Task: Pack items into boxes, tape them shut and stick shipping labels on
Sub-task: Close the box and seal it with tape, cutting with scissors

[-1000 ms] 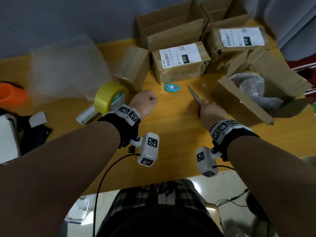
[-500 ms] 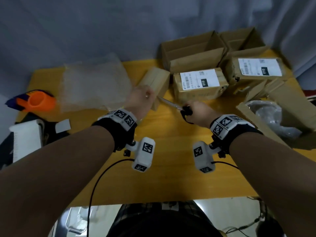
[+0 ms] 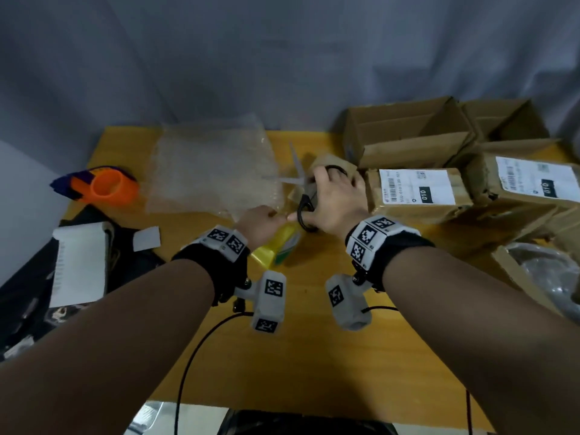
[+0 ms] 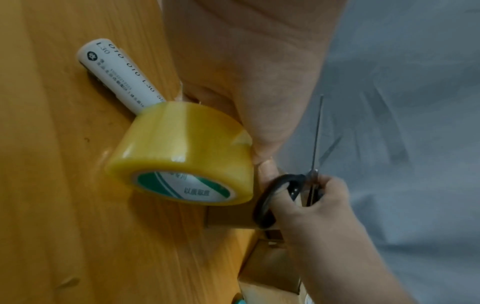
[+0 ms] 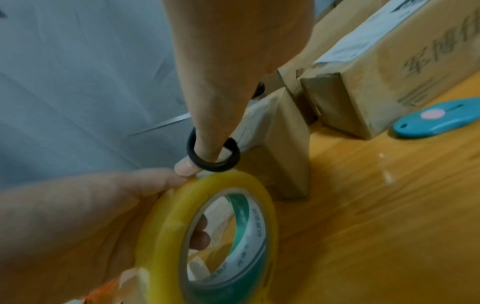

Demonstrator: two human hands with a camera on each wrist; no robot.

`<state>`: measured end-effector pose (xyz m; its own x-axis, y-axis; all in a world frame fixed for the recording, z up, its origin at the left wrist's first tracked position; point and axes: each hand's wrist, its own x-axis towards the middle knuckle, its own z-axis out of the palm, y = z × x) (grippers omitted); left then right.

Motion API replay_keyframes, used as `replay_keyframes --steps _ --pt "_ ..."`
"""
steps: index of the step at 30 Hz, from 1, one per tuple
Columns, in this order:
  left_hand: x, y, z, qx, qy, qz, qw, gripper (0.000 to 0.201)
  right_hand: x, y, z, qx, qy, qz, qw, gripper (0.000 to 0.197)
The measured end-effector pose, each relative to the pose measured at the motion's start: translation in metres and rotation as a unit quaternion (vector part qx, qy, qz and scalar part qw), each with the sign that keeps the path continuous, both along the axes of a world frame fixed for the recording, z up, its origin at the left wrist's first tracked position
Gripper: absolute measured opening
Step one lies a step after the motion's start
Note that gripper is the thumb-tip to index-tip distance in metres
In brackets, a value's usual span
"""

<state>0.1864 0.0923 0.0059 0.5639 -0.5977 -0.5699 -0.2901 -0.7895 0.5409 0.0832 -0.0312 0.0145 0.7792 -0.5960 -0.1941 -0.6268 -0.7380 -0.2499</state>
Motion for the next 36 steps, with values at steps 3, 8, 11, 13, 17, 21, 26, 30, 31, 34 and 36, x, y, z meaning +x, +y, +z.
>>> replay_keyframes --steps 3,8,11,13,17,21,26,30,31,34,36 --pt "0.007 0.0 -0.001 -0.006 0.047 0.011 0.999 0.041 0.011 0.003 -0.01 0.025 0.002 -0.044 0.999 0.068" --pt "0.011 0.002 -0.007 -0.006 0.052 -0.017 0.999 0.038 0.014 0.004 -0.025 -0.006 0.035 -0.032 0.999 0.057" --pt "0.008 -0.001 -0.003 -0.002 0.029 -0.039 0.999 0.05 0.01 0.005 -0.032 -0.017 0.012 -0.029 0.999 0.052" --pt "0.006 0.001 -0.001 -0.006 0.018 -0.045 0.999 0.052 0.006 0.003 -0.035 -0.011 -0.007 -0.036 0.999 0.052" --pt "0.008 0.02 -0.003 0.012 0.029 -0.022 0.999 0.047 0.002 0.002 -0.04 -0.024 -0.012 -0.032 0.999 0.059" --pt "0.006 0.04 -0.002 0.04 0.035 -0.009 0.999 0.054 0.005 0.006 -0.041 -0.029 -0.016 -0.033 0.999 0.059" --pt "-0.002 0.04 -0.005 0.055 -0.002 -0.038 0.998 0.043 0.006 0.003 -0.034 -0.009 0.006 -0.024 1.0 0.067" --pt "-0.006 0.03 -0.004 0.041 0.0 -0.04 0.998 0.036 0.001 -0.006 -0.013 0.031 0.004 -0.021 0.999 0.072" --pt "-0.005 0.026 -0.003 0.041 0.0 -0.044 0.998 0.034 -0.003 -0.009 -0.008 0.044 -0.017 -0.026 0.999 0.068" --pt "-0.003 0.013 -0.001 0.032 0.007 -0.038 0.999 0.018 -0.023 -0.014 0.007 0.166 -0.08 -0.033 0.982 0.05" --pt "-0.001 0.004 -0.001 0.026 0.014 -0.028 0.999 0.026 -0.041 -0.016 0.014 0.277 -0.046 -0.021 0.96 0.042"
